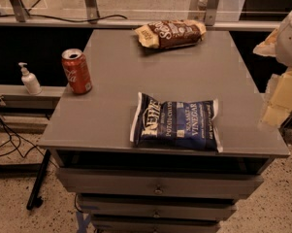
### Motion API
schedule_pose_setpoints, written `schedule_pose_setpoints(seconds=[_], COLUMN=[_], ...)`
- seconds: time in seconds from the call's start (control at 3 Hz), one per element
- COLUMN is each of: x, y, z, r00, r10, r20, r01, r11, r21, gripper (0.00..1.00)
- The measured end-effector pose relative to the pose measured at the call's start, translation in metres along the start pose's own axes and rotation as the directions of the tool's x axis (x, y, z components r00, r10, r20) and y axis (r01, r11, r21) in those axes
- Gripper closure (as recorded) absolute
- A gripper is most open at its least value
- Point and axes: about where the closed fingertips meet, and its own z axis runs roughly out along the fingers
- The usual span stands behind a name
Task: Move brown chip bag near blue chip bag
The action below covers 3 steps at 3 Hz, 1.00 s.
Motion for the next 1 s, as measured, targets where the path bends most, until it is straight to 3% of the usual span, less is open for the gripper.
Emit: schedule_pose_setpoints(seconds=[0.33,0.67,1.0], x=[0.000,-0.005,-0.017], y=[0.000,-0.021,-0.076], z=[0.000,-0.004,-0.008], r00=[1.000,0.999,0.993], r10=[0.000,-0.002,-0.022], r20=[0.000,0.044,0.112], r01=[0.000,-0.001,-0.005], r11=[1.0000,0.9969,0.9719], r21=[0.000,0.079,0.235], gripper=[0.00,0.00,0.00])
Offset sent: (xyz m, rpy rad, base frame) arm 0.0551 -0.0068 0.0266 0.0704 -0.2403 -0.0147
